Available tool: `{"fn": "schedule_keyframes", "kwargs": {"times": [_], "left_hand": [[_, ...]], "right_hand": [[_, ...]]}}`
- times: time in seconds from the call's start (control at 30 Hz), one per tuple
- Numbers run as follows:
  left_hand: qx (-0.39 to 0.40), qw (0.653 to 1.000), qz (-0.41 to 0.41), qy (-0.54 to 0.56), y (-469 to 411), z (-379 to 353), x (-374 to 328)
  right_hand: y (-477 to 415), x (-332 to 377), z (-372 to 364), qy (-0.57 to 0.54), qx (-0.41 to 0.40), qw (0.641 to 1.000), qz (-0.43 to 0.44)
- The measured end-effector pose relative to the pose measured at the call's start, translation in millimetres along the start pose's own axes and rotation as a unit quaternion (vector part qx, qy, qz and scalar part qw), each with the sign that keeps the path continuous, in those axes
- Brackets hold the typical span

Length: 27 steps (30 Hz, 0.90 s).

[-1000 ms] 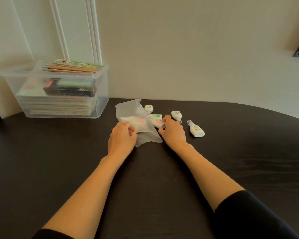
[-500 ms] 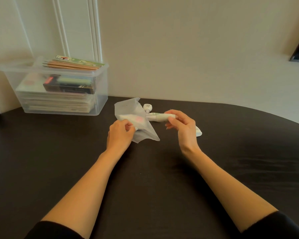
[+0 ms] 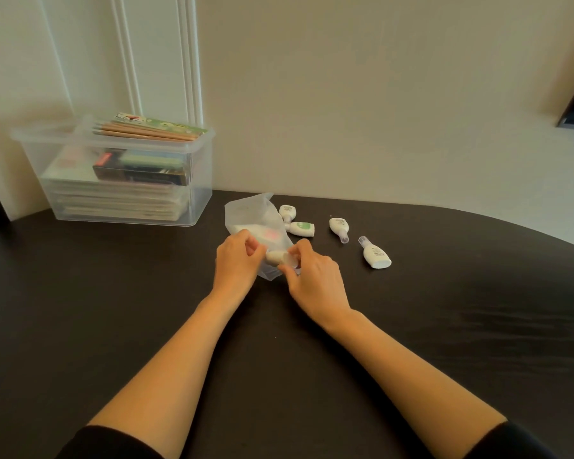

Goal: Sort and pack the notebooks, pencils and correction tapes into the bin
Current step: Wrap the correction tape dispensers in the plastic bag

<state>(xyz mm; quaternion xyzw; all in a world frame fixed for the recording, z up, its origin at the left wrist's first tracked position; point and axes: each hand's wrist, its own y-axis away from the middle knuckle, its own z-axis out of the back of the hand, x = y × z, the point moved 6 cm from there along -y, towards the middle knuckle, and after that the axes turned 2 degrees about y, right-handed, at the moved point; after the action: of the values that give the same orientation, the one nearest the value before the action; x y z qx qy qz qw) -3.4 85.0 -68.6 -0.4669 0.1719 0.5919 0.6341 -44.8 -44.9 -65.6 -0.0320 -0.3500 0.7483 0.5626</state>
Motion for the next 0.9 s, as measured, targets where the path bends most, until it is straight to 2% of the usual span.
{"fn": "schedule_keyframes", "kwargs": {"times": [0.17,0.23,0.3,0.43,0.6,0.8,0.9], "left_hand": [[-0.002,1.000,-0.015,0.002,-2,0,1],[0.006,1.000,-0.013,-0.002,-2,-1,1],[0.016,1.000,-0.011,-0.009,-1,-2,1],[0.059,0.998,-0.001,-0.002,0,-7,4],[0.200,0.980,-0.007,0.010,3,-17,5],[0.093,0.995,0.011,-0.028,-3,-11,4],[0.040,0.995,0.040,-0.082,-2,-9,4]], "right_hand": [[-8,0,-5,0.082,0.007,0.995,0.060],[-13,-10,-2,0.100,-0.008,0.994,0.035],[-17,-19,-5,0.104,0.014,0.994,-0.001],[-18,-43,-12,-0.040,0.056,0.983,-0.170],[-21,-50,-17,-0.033,0.106,0.980,-0.166],[-20,-37,-21,-0.062,0.167,0.980,-0.092],[-17,-31,-19,-0.077,0.207,0.975,-0.038]]}}
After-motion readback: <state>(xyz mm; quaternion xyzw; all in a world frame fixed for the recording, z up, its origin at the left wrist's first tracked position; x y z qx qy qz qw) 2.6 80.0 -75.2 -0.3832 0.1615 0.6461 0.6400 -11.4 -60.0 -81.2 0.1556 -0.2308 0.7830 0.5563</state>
